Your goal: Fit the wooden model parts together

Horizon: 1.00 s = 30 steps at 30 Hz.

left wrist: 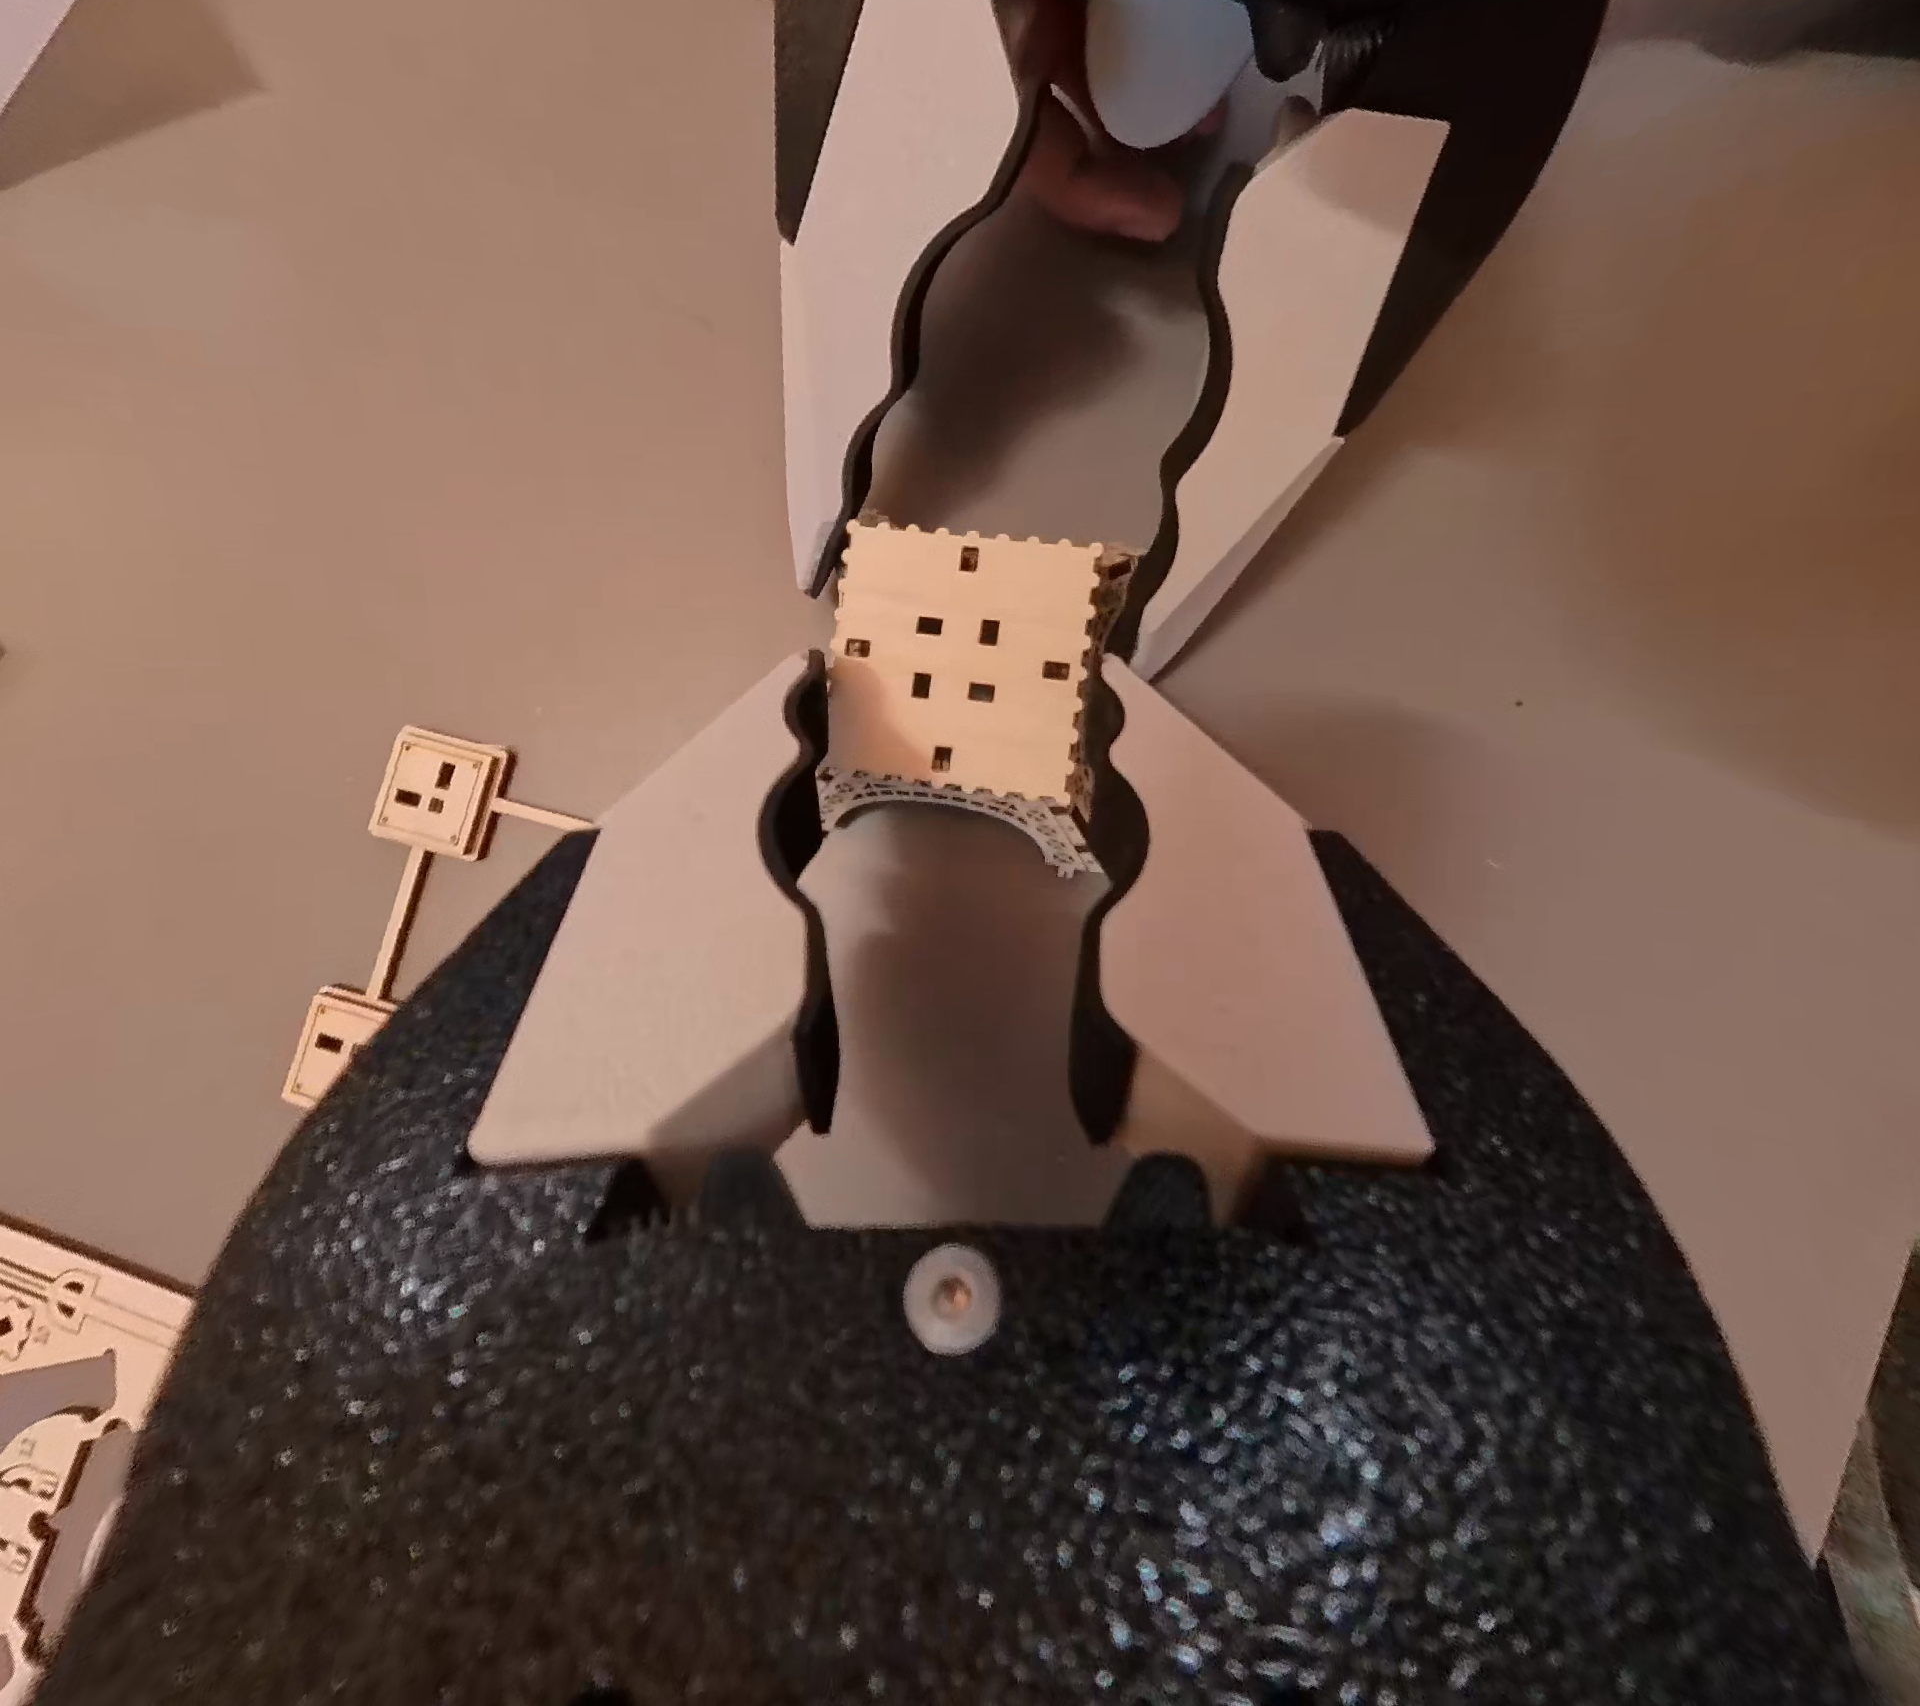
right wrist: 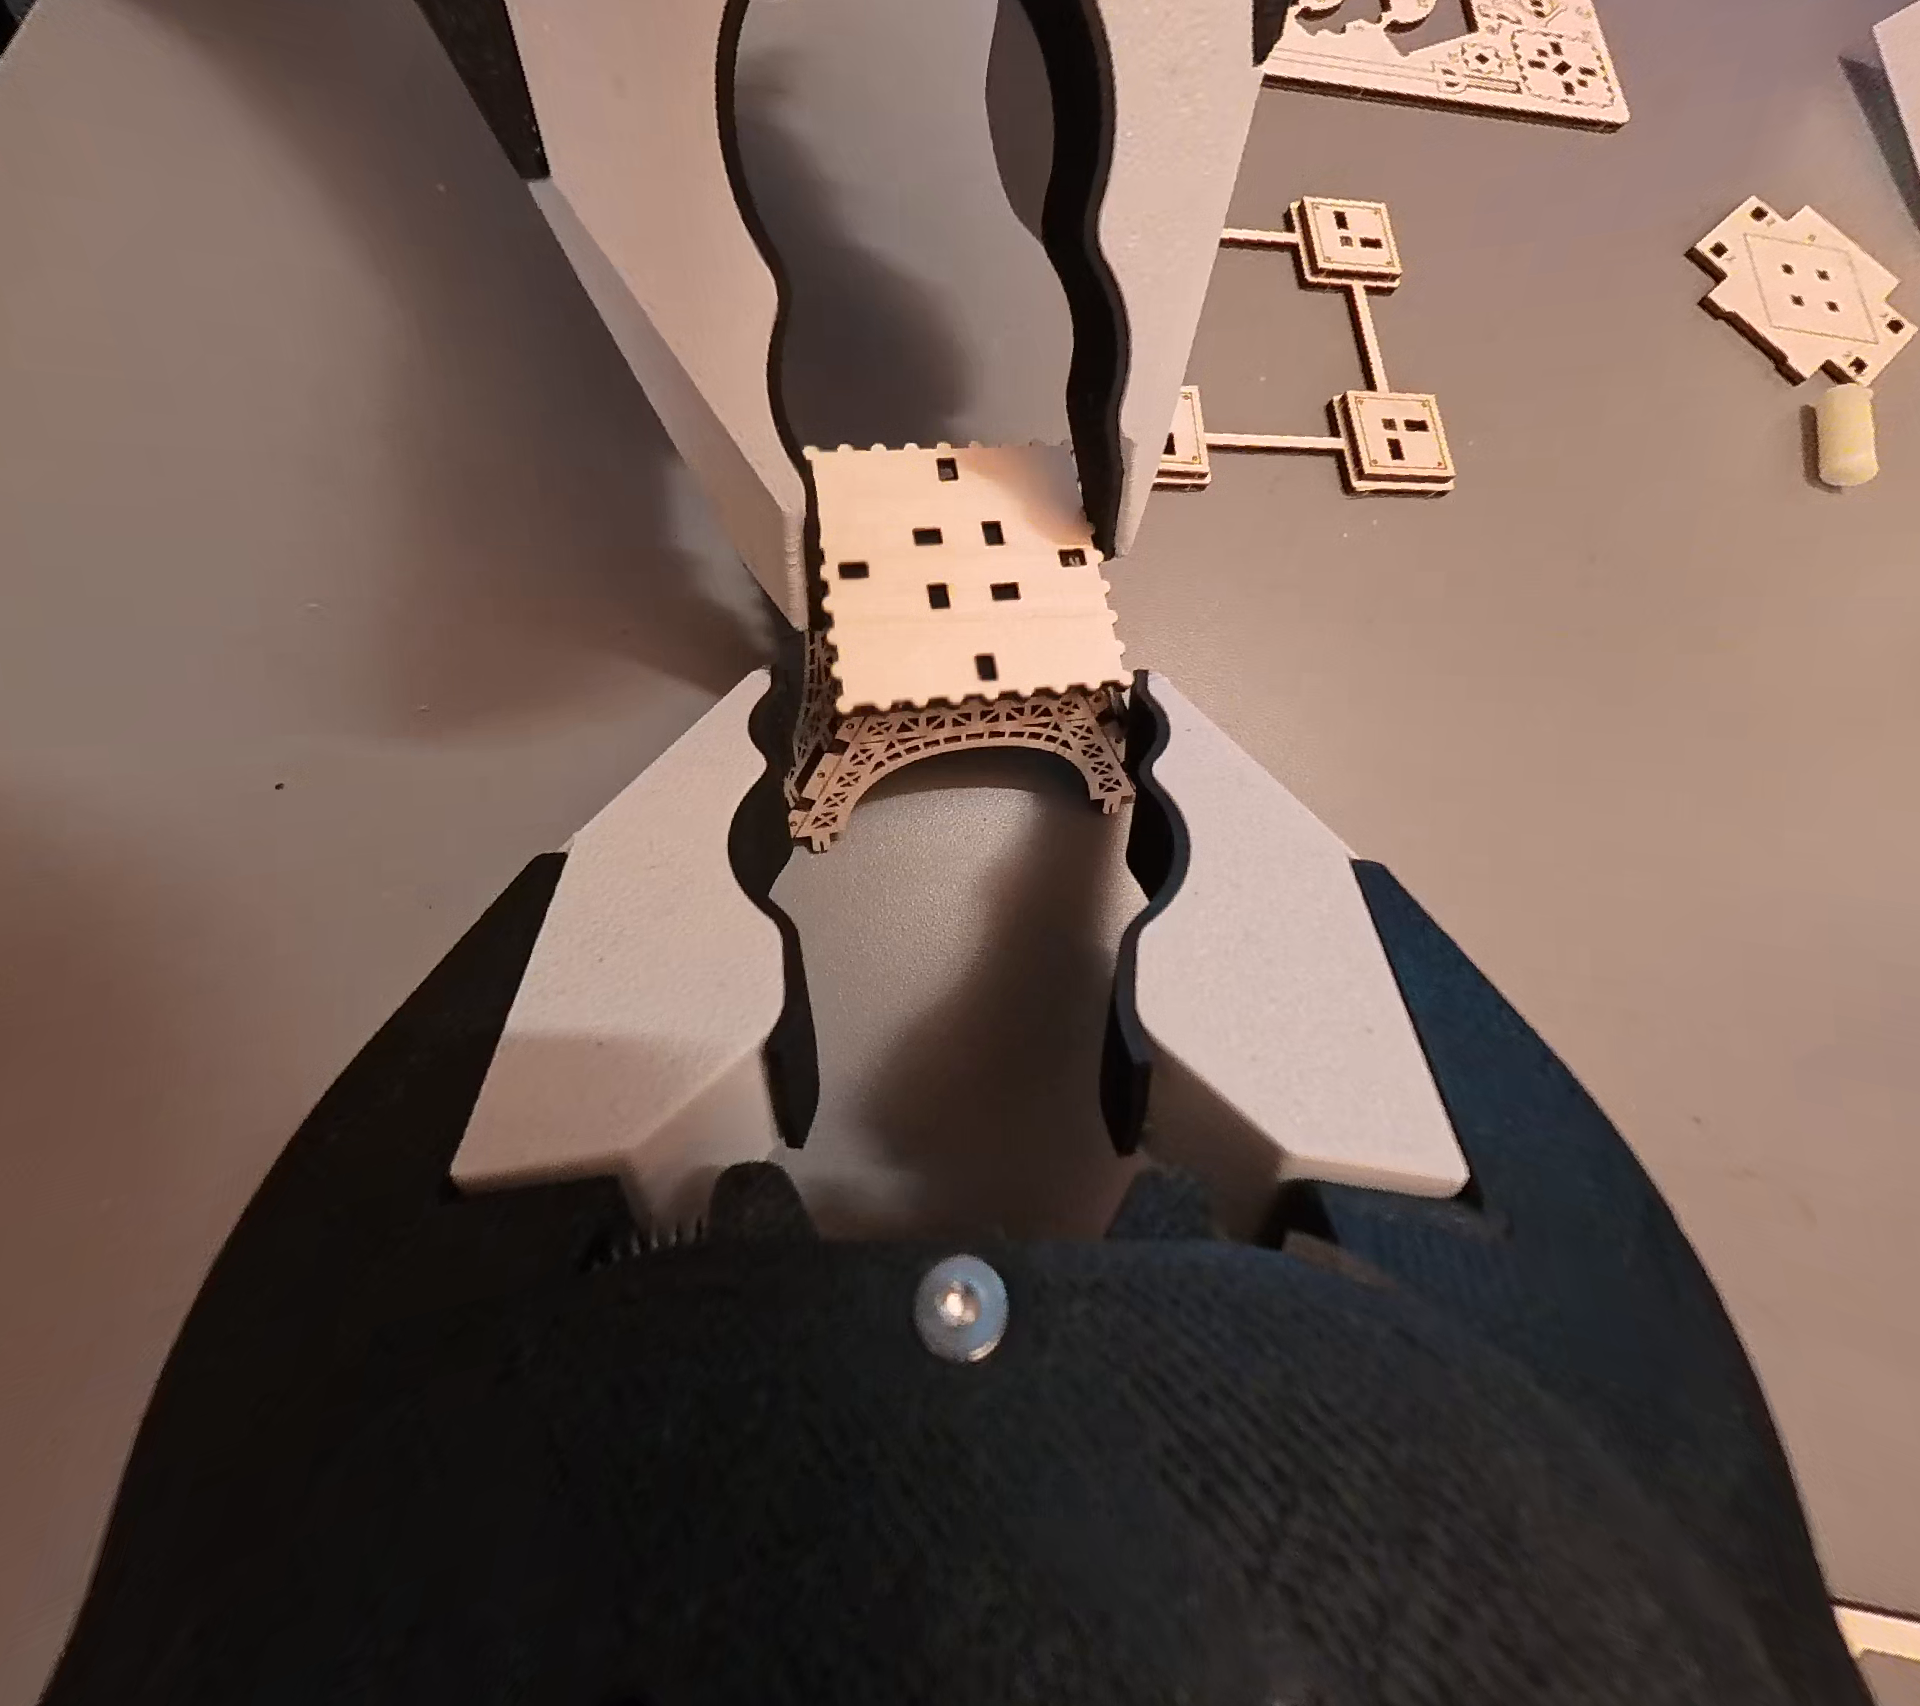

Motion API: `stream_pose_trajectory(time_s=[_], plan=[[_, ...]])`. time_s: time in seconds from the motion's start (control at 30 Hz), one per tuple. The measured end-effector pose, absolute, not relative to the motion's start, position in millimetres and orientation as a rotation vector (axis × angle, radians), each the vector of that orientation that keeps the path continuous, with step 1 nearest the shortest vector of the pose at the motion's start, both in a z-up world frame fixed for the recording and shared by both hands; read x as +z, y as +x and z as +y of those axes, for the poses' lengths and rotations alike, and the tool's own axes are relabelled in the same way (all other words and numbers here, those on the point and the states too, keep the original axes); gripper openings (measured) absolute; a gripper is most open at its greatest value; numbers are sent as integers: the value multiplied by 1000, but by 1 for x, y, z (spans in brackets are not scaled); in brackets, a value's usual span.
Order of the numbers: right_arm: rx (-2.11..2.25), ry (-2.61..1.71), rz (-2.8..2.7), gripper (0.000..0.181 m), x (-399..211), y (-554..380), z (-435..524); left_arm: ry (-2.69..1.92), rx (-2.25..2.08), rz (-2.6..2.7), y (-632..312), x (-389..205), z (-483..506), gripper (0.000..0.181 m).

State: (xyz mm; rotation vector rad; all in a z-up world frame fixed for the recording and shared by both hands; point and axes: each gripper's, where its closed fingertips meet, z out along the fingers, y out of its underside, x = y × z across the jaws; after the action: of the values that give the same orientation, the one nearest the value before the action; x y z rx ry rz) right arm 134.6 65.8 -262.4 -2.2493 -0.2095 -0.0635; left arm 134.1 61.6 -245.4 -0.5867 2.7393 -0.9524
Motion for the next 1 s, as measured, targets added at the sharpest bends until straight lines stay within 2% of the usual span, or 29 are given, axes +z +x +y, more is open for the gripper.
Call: stream_pose_trajectory(time_s=[0.47,0.5,0.63,0.73,1.0], plan=[[-60,-2250,-208,63,-263,135,66,-575,-1037,2727,135,-237,66,50],[-59,-2250,-207,63,-263,135,66,-586,-1086,2718,135,-232,65,48],[-57,-2251,-206,63,-263,135,66,-634,-1237,2662,140,-220,58,13],[-57,-2251,-206,63,-263,135,66,-582,-1148,2665,142,-226,60,0],[-53,-2252,-204,63,-263,135,66,-443,-990,2698,138,-236,61,0]])
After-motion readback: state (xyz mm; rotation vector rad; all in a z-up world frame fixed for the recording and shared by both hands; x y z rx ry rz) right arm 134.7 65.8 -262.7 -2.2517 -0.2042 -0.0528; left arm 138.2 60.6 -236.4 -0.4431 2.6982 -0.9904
